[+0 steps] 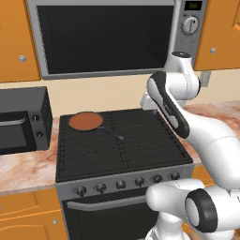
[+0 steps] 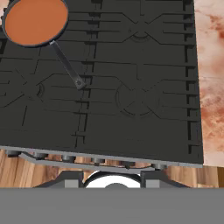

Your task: Retrieve the fish from the fridge and place it on the saucepan with marinade on the stove.

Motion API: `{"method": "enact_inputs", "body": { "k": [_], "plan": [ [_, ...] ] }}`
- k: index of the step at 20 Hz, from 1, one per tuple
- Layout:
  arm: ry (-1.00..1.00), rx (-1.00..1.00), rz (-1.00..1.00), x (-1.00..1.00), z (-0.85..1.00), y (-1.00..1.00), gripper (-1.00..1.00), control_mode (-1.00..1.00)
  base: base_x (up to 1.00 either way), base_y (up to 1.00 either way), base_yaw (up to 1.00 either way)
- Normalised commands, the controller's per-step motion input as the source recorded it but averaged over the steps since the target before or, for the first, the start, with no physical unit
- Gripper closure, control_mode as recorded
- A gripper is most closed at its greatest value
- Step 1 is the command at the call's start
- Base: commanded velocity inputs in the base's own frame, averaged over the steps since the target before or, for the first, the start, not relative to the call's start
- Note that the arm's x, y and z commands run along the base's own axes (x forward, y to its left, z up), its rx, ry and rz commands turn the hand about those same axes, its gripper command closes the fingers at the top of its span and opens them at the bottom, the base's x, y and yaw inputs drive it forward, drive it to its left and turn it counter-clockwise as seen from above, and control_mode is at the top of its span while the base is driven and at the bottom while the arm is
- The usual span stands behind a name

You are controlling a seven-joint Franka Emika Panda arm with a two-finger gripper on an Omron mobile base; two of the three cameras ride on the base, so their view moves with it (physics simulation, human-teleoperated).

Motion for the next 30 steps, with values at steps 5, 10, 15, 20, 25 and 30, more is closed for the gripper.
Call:
{"method": "enact_inputs", "body": {
  "k": [5, 10, 15, 20, 25, 30],
  "plan": [
    [0.0, 0.0, 0.0, -0.14, 0.0, 0.0, -1.0, -1.0, 0.0, 0.0, 0.0],
    [0.0, 0.0, 0.0, -0.01, 0.0, 0.0, -1.0, -1.0, 0.0, 0.0, 0.0],
    [-0.1, 0.0, 0.01, -0.55, 0.0, 0.0, -1.0, -1.0, 0.0, 0.0, 0.0],
    [-0.43, 0.0, 0.04, -0.89, 0.04, 0.02, -1.0, -1.0, 0.0, 0.0, 0.0],
    [-0.42, 0.0, 0.01, -0.16, 0.12, 0.06, -1.0, -1.0, 0.0, 0.0, 0.0],
    [-0.04, 0.0, 0.0, 0.0, 0.01, 0.0, -1.0, -1.0, 0.0, 0.0, 0.0]
  ]
}}
